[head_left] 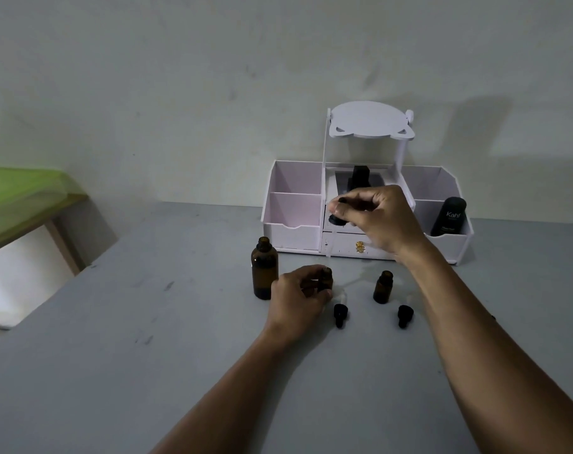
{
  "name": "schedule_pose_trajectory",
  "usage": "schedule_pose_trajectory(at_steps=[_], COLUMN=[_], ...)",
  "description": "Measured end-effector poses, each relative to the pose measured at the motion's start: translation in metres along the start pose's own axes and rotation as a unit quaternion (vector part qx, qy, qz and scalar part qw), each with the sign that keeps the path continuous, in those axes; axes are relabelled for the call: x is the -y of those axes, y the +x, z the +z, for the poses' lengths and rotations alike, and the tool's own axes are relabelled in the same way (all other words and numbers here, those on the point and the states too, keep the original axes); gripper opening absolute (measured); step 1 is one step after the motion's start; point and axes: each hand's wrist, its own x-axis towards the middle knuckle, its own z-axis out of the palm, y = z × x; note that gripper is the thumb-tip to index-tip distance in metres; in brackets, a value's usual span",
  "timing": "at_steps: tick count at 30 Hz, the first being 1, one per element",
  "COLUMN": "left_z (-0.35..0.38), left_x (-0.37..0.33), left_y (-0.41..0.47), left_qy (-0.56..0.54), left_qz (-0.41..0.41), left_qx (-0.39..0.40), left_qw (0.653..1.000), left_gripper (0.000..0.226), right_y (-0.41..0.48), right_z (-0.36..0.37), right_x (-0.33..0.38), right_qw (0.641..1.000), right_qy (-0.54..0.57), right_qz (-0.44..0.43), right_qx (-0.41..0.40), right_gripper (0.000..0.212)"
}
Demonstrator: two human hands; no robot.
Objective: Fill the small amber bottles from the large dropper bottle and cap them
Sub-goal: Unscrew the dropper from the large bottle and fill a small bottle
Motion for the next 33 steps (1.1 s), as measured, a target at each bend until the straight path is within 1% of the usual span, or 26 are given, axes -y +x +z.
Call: schedule_pose_trajectory(at_steps=[2,5,7,9,10,11,12,13,14,15,17,19,21,24,26,29,33], left_z=[-0.002,-0.010,-0.020,-0.036,-0.045,-0.054,-0.063,-0.071,-0.079,-0.087,-0.098,-0.102,-0.100,-0.096,-0.096,-0.096,-0.097], left_x=[0.001,0.000,-0.002,-0.008,-0.010,-0.011,-0.010,-0.005,0.002,0.011,0.029,0.040,0.043,0.044,0.045,0.046,0.049], left_y=[-0.001,-0.009,-0.014,-0.017,-0.016,-0.014,-0.011,-0.007,-0.003,0.001,0.008,0.012,0.014,0.015,0.015,0.017,0.018], left_qy=[0.017,0.035,0.023,-0.009,-0.028,-0.045,-0.059,-0.071,-0.084,-0.097,-0.121,-0.129,-0.130,-0.127,-0.126,-0.122,-0.109], left_qz=[0.019,0.069,0.126,0.186,0.200,0.197,0.177,0.146,0.108,0.074,0.033,0.023,0.023,0.037,0.036,0.031,0.023], left_qx=[-0.006,-0.046,-0.100,-0.176,-0.214,-0.248,-0.273,-0.282,-0.269,-0.233,-0.134,-0.048,-0.006,0.006,0.009,0.009,0.012], left_qw=[1.000,0.996,0.987,0.967,0.956,0.948,0.944,0.946,0.953,0.965,0.983,0.990,0.991,0.991,0.991,0.992,0.994], left_gripper=[0.055,0.052,0.041,0.029,0.025,0.024,0.027,0.034,0.044,0.054,0.071,0.078,0.078,0.062,0.055,0.053,0.055], right_y=[0.000,0.001,0.003,0.005,0.007,0.009,0.010,0.012,0.012,0.013,0.012,0.011,0.010,0.010,0.010,0.009,0.010], right_z=[-0.003,-0.008,-0.007,-0.003,0.001,0.006,0.012,0.018,0.025,0.031,0.042,0.049,0.052,0.055,0.059,0.064,0.071], right_x=[0.006,0.017,0.025,0.033,0.037,0.041,0.044,0.045,0.047,0.046,0.043,0.039,0.037,0.035,0.034,0.032,0.033], right_qw=[0.999,0.995,0.990,0.983,0.980,0.977,0.974,0.972,0.971,0.971,0.974,0.978,0.980,0.983,0.986,0.990,0.990], right_qy=[0.008,0.052,0.081,0.121,0.141,0.157,0.171,0.182,0.191,0.193,0.188,0.175,0.163,0.150,0.127,0.093,0.096], right_qz=[-0.026,-0.058,-0.074,-0.083,-0.086,-0.088,-0.088,-0.086,-0.082,-0.079,-0.076,-0.077,-0.076,-0.076,-0.082,-0.087,-0.088], right_qx=[-0.020,-0.067,-0.091,-0.107,-0.113,-0.116,-0.117,-0.117,-0.117,-0.116,-0.100,-0.084,-0.082,-0.073,-0.065,-0.056,-0.062], right_gripper=[0.008,0.010,0.008,0.007,0.009,0.009,0.009,0.008,0.007,0.007,0.006,0.007,0.009,0.005,0.009,0.007,0.022])
